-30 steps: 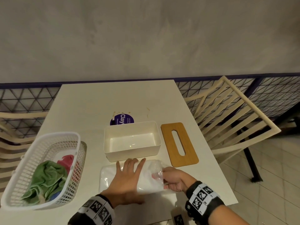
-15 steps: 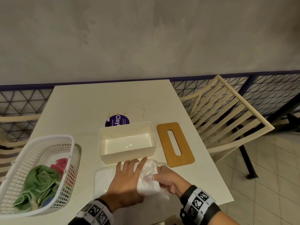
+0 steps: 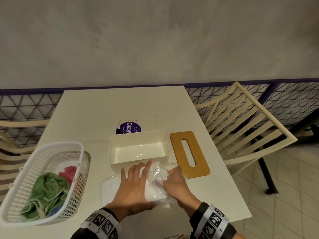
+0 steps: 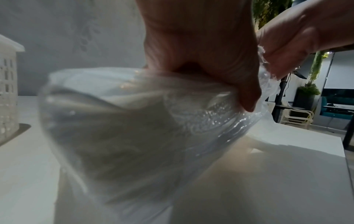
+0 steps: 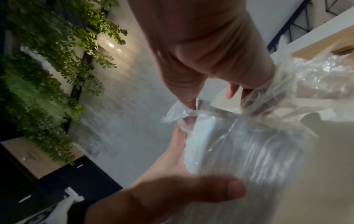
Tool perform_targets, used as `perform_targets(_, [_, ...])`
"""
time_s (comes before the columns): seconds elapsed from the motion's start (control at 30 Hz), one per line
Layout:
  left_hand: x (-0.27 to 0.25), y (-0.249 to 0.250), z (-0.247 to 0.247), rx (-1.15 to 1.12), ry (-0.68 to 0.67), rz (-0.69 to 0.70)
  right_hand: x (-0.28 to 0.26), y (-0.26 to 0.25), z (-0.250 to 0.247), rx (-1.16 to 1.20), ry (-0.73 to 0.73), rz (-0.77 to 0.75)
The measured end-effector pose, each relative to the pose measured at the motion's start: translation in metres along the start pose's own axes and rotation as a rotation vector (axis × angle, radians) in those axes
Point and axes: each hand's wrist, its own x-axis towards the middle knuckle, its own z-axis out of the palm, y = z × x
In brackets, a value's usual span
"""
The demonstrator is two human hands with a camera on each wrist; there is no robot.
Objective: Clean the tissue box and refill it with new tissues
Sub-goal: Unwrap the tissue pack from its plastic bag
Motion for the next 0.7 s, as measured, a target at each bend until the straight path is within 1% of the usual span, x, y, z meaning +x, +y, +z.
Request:
perform_targets(0.03, [0.001, 0.001, -0.003, -0.004, -0.010, 0.004, 0.000, -0.001, -0.002, 0.013, -0.018, 0.019])
perform_targets(0.17, [0.001, 0.004, -0.008, -0.008, -0.080, 0.035, 0.005, -0.001, -0.013, 0.201, -0.183, 0.164])
perform_targets(0.27, [0.001, 0.006, -0.006, -0.002, -0.069, 0.067, 0.004, 0.002, -0.019, 0.229, -0.244, 0.212])
perform_targets(0.33, [0.001, 0.008, -0.008, 0.013, -0.131, 0.068, 0.000, 0.002, -0.017, 0.265, -0.299, 0.240])
perform_targets(0.4, [0.001, 0.010, -0.011, 0.018, -0.165, 0.072, -0.002, 0.002, -0.013, 0.257, -0.315, 0.261])
perform_targets(0.47, [0.002, 0.011, -0.012, 0.023, -0.167, 0.080, -0.002, -0.001, -0.012, 0.233, -0.308, 0.257])
perform_targets(0.57, [0.003, 0.012, -0.014, 0.030, -0.181, 0.068, -0.001, -0.001, -0.010, 0.255, -0.307, 0.201])
perform_targets(0.7, [0.002, 0.006, -0.014, 0.032, -0.170, 0.086, 0.000, 0.000, -0.017, 0.252, -0.370, 0.141])
